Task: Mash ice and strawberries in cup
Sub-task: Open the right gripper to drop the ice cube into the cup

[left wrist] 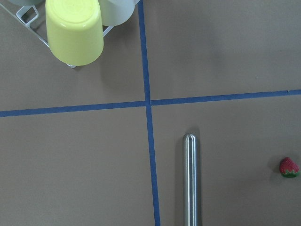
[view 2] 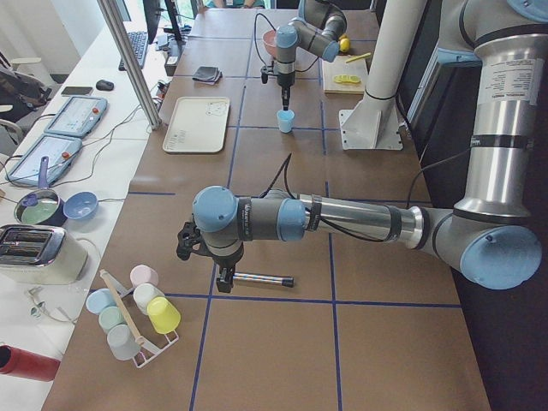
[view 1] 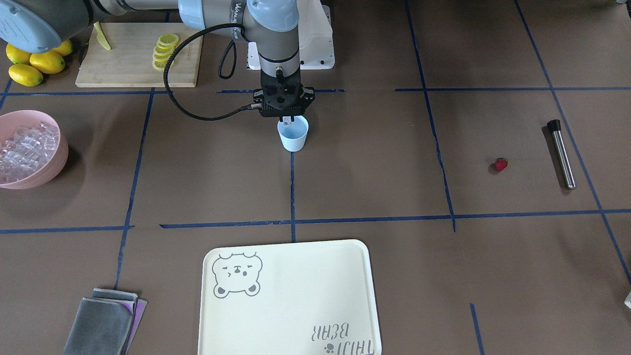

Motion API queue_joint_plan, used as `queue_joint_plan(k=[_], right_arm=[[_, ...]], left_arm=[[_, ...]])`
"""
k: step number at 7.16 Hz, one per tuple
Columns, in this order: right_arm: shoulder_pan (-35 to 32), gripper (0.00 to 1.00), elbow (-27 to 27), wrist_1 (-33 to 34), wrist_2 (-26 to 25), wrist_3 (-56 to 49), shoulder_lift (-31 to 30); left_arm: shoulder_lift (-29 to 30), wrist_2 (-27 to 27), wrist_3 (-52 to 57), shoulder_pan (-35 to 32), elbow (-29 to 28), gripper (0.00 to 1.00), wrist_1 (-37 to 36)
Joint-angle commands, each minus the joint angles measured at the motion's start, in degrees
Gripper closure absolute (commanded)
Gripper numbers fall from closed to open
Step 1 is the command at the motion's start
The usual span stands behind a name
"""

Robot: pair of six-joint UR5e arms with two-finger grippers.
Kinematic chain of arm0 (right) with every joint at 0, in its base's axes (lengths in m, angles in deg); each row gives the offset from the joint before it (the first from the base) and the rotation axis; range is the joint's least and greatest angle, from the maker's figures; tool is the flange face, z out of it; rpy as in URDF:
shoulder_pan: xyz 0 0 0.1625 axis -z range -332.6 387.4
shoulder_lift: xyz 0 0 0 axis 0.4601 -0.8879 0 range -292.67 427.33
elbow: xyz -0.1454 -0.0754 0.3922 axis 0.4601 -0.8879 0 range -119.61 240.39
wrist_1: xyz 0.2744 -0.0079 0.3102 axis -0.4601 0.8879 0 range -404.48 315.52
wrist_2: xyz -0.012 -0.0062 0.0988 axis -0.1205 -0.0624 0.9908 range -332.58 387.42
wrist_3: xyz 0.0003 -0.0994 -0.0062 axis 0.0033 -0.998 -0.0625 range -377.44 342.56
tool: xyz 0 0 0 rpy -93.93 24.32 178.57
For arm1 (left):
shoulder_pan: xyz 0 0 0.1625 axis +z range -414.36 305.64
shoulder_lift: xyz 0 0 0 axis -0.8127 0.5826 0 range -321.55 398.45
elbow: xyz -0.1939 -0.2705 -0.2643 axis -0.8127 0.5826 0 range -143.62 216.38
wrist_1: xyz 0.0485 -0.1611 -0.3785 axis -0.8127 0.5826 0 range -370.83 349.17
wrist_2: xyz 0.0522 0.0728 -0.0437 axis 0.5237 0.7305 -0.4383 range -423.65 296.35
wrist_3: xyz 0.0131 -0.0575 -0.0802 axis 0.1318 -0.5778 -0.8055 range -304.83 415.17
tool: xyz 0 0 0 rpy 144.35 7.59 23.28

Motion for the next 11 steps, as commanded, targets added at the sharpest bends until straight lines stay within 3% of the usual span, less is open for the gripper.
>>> queue_joint_plan(k=[1,2,7,11], right_arm=[[0.1,0.92,-0.59,0.0,-0.01,-0.17,0.4],[0.1,0.84,-0.67,0.0,-0.01,-0.25,0.4],[0.1,0.06,-1.46,-2.81,-1.15,-0.69,0.32],[-0.17,0.01,-0.07,-2.73,-1.24,-0.17,0.32]], left_arm=[[0.06,0.0,0.0,0.0,-0.12,0.0,0.12],[0.06,0.0,0.0,0.0,-0.12,0.0,0.12],[0.32,0.09,0.0,0.0,-0.12,0.0,0.12],[0.33,0.09,0.0,0.0,-0.12,0.0,0.2]])
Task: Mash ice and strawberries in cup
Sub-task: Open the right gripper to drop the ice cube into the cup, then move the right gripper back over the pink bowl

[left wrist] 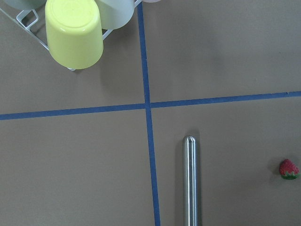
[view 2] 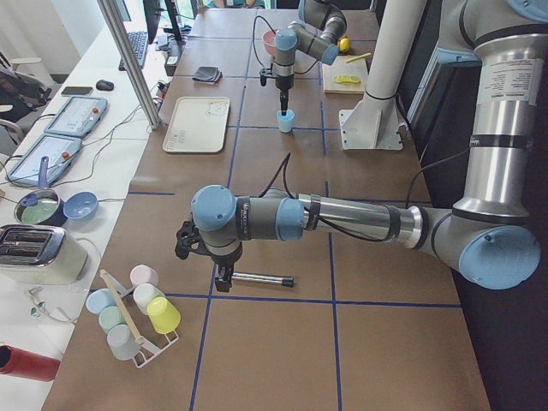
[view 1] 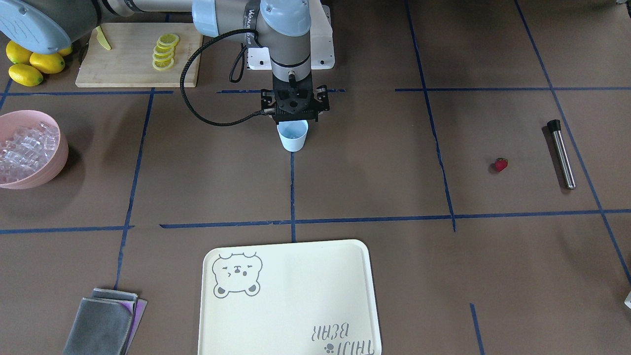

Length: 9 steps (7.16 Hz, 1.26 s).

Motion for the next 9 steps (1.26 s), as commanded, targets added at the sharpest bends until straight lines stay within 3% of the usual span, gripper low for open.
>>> queue_joint_plan(k=[1,3,4,6,7,9], right_arm=[[-1.12,0.01,3.1,0.5,0.06,-0.06,-0.24],[-5.75,0.01,12.47,8.62,0.59,0.03,-3.12],[-9.18,0.01,19.22,10.24,0.76,-0.75,-8.63],[-14.55,0.01,26.21,9.82,0.85,-9.76,-17.87],[-17.97,0.01,29.37,9.65,2.51,-10.42,-23.22],[-27.89,0.01,32.12,6.59,11.01,-16.37,-33.23]], left_arm=[[0.0,0.09,0.0,0.0,0.26,0.0,0.07],[0.0,0.0,0.0,0.0,0.35,0.0,0.07],[-0.08,0.0,0.0,0.0,0.44,0.0,0.07],[0.0,0.0,0.0,0.0,0.53,0.0,0.15],[0.0,0.0,0.0,0.0,0.53,0.0,0.16],[-0.35,0.0,0.0,0.0,1.49,0.0,0.07]])
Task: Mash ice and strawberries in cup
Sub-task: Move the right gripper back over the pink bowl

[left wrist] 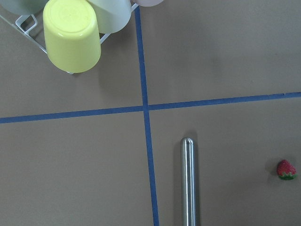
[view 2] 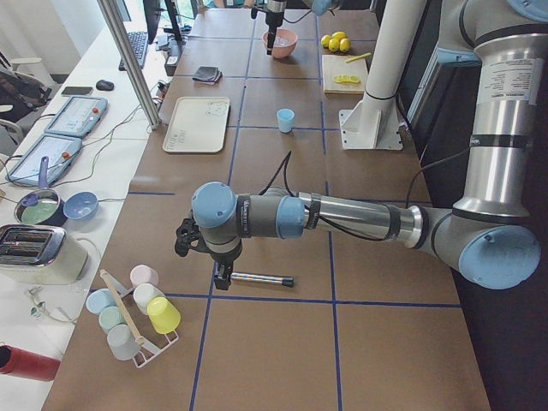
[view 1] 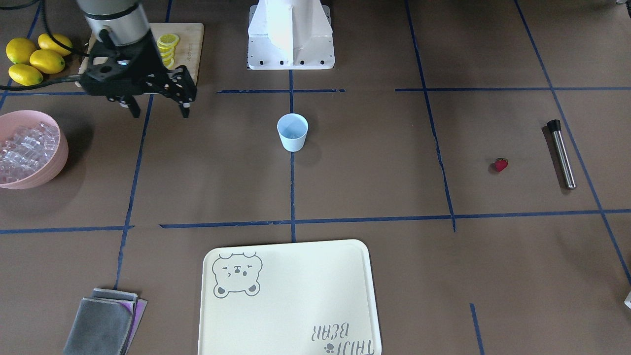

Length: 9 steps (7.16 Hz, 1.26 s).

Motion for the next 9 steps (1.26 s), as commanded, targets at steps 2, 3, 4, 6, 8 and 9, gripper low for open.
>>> queue_joint_plan(k=[2,3,4,6,8,9], right_arm=[[-12.09,0.01,1.46,-10.17,8.75,-12.21,-19.19],[-14.29,0.01,0.67,-14.04,11.55,-12.94,-23.77],[-14.75,0.01,-0.73,-16.52,12.62,-12.6,-25.47],[-14.75,0.01,-4.67,-19.25,12.72,-14.51,-26.1],[-14.66,0.01,-7.41,-25.48,12.81,-15.58,-30.21],[-14.66,0.01,-10.38,-29.42,13.07,-15.5,-31.37]], left_arm=[[-0.44,0.0,-2.01,0.0,1.82,0.0,-0.07],[-0.44,0.0,-2.02,0.0,1.92,0.0,-0.07],[-0.44,0.0,-2.02,0.0,1.92,0.0,-0.07],[-0.44,0.0,-2.2,0.0,2.27,0.0,-0.07],[-0.35,0.0,-2.2,0.0,2.27,0.0,-0.07],[-0.35,0.09,-2.2,0.0,2.27,0.0,-0.07]])
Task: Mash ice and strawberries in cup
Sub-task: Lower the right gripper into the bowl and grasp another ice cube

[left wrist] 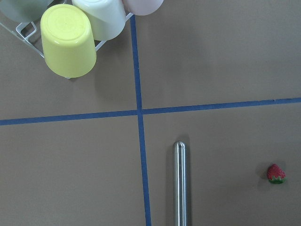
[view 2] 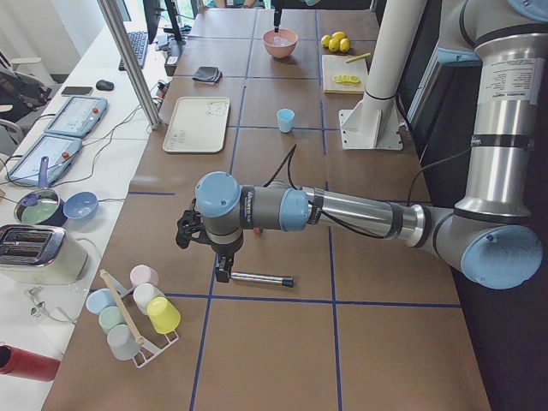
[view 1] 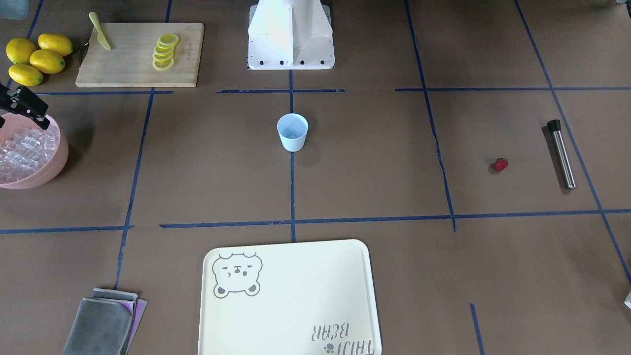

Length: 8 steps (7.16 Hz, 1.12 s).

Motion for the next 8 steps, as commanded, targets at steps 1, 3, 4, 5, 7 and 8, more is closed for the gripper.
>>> queue_joint_plan(k=[1,3,4,5,7,8], right_arm=[[0.09,0.01,-6.31,-6.13,0.41,0.09,-1.6],[0.18,0.01,-9.05,-6.42,0.5,-0.17,-1.24],[0.7,0.02,-9.5,-6.42,0.5,-0.17,-1.16],[1.93,0.04,-10.46,-6.42,0.41,-0.17,-1.15],[4.47,0.09,-11.7,-6.5,0.33,-0.08,-1.07],[4.57,0.1,-11.61,-6.59,0.5,-0.17,-1.07]], left_arm=[[0.01,0.07,-0.01,0.0,0.18,0.0,0.0],[0.01,0.07,-0.01,0.0,0.36,0.0,0.0],[0.01,0.07,-0.01,0.0,0.36,0.0,0.0],[0.01,0.07,-0.01,0.0,0.36,0.0,0.0],[0.01,0.07,-0.01,0.0,0.36,0.0,0.0],[0.1,0.07,-0.01,0.0,0.36,0.0,0.0]])
